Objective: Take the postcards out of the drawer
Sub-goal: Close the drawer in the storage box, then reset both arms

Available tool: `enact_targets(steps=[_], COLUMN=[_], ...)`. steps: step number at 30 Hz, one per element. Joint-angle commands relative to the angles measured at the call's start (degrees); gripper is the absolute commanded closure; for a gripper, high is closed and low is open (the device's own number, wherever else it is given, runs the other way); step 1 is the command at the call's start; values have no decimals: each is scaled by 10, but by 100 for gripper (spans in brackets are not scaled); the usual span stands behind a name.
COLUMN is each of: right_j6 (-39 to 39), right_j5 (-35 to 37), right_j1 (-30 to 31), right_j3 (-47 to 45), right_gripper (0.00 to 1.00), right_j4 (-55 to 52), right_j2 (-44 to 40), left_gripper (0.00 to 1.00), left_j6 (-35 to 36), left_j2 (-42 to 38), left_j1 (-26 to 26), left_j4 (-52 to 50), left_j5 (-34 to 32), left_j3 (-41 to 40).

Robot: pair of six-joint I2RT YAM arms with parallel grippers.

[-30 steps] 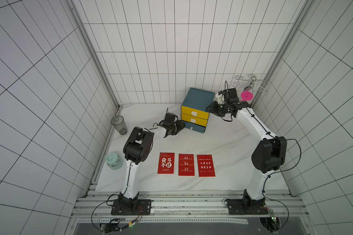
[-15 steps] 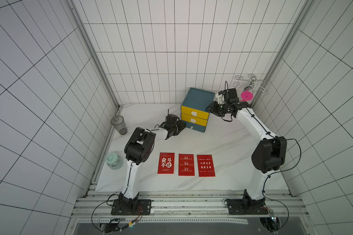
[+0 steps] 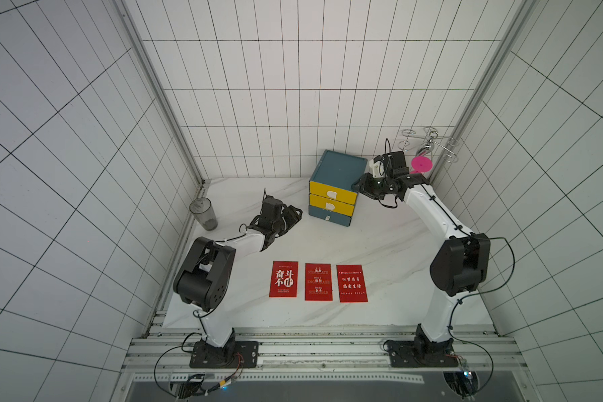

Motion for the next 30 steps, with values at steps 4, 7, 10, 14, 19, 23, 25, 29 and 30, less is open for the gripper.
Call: enact_targets(steps=[4,7,10,14,19,23,25,29,30], right_j6=[2,-4,-17,-39,-74,-112,-129,-141,-160], right_j5=[-7,-23,-23,-13,45,122,170,264,273], right_j1=[-10,-12,-15,-24,-43,-65,-81,-103,-106], right_j3=[53,82,97,84,-112,-307,-391,-507,-535], right_gripper=[57,56,54,52,48,44,42,26,24], right_j4=[-24,-34,-40,-39,-6,50,75,119,140], right_j2=[0,-1,-22,-81,-234,-359,-407,-459,-467], left_gripper=[26,23,23,20,1,1,1,1,1], left_j6=[114,132,148,173,213,255,294,329,339], left_j2=[-101,-138,-181,-253,-329,-389,-418,-451,-453], left_j1=[34,59,96,148,205,215,215,215,215], left_j4=[-54,-77,-91,-89,-107,-108,-77,14,39], left_j5=[6,12,21,11,-20,-118,-145,-223,-237], left_j3=[-41,-52,-71,-107,-142,-190,-228,-319,-340])
